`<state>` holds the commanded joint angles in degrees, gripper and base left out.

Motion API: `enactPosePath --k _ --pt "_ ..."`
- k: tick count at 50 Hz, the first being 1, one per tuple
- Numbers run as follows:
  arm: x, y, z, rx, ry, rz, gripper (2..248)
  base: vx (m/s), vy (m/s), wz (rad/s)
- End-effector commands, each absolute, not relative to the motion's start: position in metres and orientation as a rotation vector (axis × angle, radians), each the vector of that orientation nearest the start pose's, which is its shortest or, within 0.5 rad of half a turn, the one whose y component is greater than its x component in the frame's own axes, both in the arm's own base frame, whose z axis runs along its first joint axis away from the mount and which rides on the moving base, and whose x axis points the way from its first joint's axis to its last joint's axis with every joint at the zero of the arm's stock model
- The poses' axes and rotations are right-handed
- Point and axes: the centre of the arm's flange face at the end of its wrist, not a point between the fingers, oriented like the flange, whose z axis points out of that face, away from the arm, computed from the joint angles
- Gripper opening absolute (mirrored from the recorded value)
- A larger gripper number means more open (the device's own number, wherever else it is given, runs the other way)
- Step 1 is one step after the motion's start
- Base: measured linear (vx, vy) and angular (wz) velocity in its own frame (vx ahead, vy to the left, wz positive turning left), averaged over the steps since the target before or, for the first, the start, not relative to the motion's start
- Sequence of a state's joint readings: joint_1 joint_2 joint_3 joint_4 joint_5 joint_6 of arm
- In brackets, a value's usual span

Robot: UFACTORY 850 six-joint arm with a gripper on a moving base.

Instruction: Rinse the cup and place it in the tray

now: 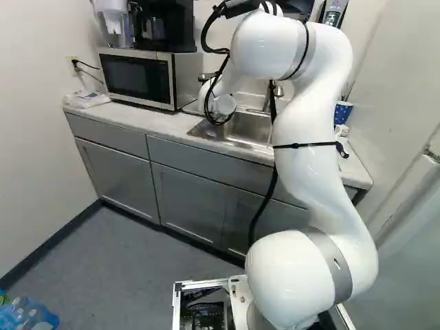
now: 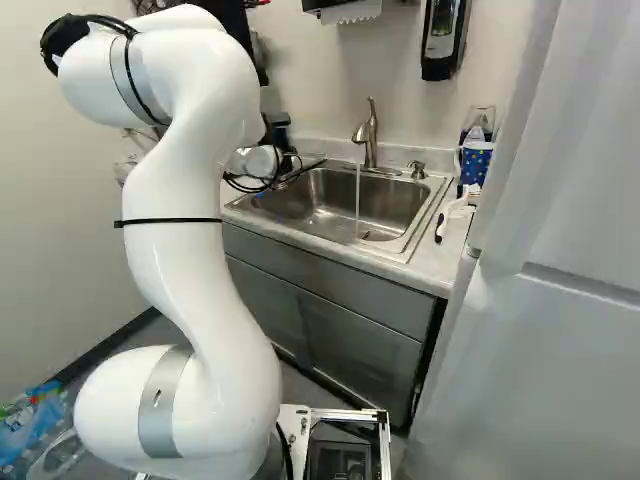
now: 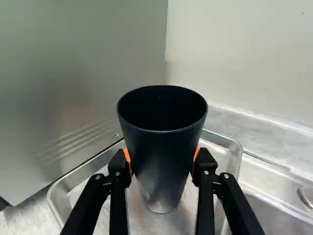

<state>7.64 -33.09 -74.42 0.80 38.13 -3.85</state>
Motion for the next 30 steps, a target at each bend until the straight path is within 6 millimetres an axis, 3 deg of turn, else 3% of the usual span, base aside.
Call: enactPosePath --k 9,10,15,16,20,21,25,26,30 --pt "0.6893 0.0917 0.4534 -2.374 -0.217 -1.98 126 0.0 0.0 0.0" --pt "0.6893 0.0917 0.4534 -2.374 -0.217 -1.98 144 0.0 0.0 0.0" --pt "0.6893 0.0917 0.4534 -2.374 -0.217 -1.98 144 0.0 0.0 0.0" --pt "0.6893 0.0917 0.4534 -2.374 -0.217 -1.98 177 0.0 0.0 0.0" --pt "0.6893 0.0917 0.4534 -2.374 -0.217 -1.98 177 0.0 0.0 0.0" --pt "0.6893 0.0917 0.4534 -2.374 -0.217 -1.98 213 0.0 0.0 0.0" --pt "0.6892 0.0917 0.4547 -2.372 -0.217 -1.982 213 0.0 0.0 0.0" --pt "0.6892 0.0917 0.4554 -2.371 -0.217 -1.983 245 0.0 0.0 0.0" --pt "0.689 0.0917 0.4589 -2.366 -0.216 -1.99 245 0.0 0.0 0.0"
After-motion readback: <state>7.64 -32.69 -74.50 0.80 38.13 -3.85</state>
